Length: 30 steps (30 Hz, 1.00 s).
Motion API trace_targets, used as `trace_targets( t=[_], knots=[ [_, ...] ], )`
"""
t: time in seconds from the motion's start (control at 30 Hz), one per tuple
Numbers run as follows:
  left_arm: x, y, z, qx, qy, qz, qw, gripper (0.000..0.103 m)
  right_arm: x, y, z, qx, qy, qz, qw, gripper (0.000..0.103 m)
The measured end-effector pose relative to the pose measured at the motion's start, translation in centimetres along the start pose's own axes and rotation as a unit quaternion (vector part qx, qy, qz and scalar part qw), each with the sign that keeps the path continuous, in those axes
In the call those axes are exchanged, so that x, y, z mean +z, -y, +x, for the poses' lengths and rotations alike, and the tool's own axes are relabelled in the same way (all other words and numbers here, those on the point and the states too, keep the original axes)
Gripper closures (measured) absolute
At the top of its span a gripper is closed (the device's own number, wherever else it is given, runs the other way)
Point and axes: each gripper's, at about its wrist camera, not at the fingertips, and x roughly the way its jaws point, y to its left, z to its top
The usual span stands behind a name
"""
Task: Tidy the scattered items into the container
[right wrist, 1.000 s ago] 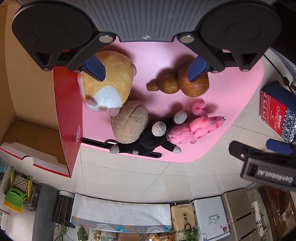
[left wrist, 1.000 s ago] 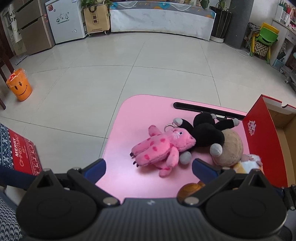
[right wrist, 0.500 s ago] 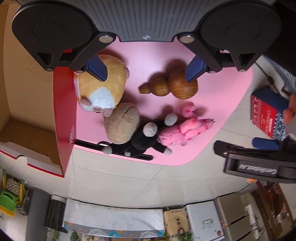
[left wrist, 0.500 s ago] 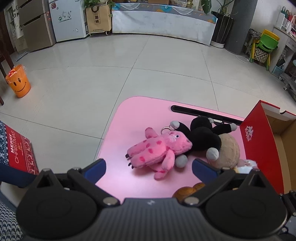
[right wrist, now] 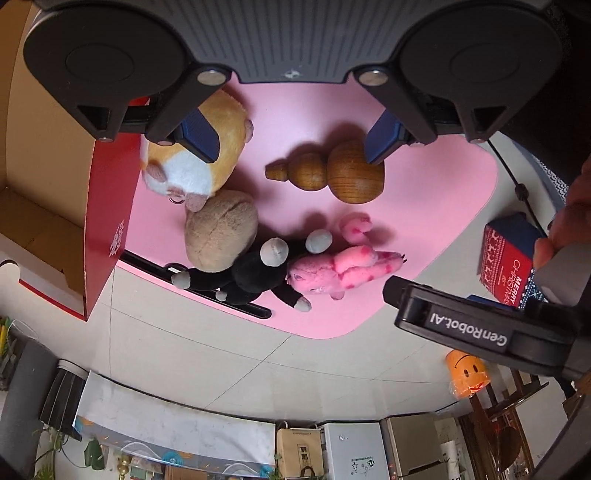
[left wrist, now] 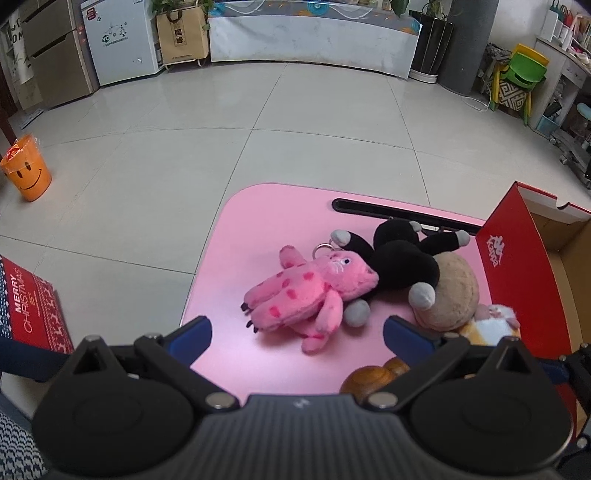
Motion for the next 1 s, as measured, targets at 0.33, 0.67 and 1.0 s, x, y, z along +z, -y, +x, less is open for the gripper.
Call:
trace_targets(
  t=[0.33,0.67,1.0],
  knots=[
    [-0.1,-0.3,2.0,0.007,-0.030,-0.023,0.9993,0.000,-0.1,0.7,0.4,-0.025,-0.005,0.005,1.000,0.020],
    [-0.5,0.3,2.1,0.023,-0.020,0.011,0.9995,0.000,-0.2,2.0,0.5,-0.029,0.015,0.044,0.999,0.023],
    [-1.0,2.1,2.8,0.048,-0.030,0.059,0.9966,0.000,-0.6,2.8,0.5,-0.029,0.018,0.059,0.998,0.023]
  ],
)
